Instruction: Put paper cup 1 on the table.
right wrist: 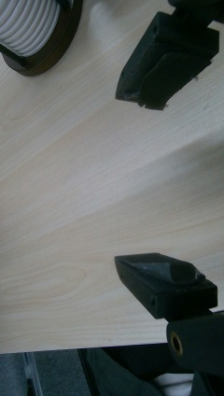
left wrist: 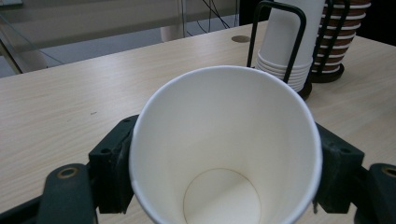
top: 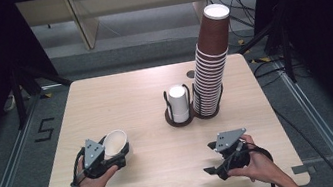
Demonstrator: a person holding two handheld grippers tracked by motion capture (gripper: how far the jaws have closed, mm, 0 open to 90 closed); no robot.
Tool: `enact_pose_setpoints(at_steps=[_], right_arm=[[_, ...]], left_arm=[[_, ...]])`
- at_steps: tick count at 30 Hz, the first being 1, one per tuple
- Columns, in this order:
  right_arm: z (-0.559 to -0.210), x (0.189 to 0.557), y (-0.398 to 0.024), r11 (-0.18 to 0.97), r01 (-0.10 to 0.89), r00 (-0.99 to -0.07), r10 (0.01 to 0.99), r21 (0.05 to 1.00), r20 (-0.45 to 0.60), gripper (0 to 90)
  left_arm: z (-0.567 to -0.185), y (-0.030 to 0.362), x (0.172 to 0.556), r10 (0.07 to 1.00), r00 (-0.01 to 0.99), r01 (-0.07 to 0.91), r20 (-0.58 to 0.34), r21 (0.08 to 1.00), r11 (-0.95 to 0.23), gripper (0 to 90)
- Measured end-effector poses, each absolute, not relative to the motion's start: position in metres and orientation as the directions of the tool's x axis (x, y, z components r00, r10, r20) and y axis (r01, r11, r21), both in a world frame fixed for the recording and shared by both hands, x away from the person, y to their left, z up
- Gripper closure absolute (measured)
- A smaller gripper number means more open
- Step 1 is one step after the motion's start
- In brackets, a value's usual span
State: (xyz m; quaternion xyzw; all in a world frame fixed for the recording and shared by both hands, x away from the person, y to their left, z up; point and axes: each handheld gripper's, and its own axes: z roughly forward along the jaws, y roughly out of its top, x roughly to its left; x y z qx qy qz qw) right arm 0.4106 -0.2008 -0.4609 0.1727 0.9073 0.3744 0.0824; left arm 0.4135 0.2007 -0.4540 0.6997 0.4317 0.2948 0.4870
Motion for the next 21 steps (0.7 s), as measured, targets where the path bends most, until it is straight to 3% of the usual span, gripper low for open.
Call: enact_pose_setpoints(at_steps=[21], right_arm=[[-0.464,0.412,-0.205,0.66,0.28,-0.915,0.403,0.697,-0.013,18.0]], left_arm=[[-0.453,0.195,0.495,0.936,0.353,0.357,-0.004,0.925,-0.131,23.5]])
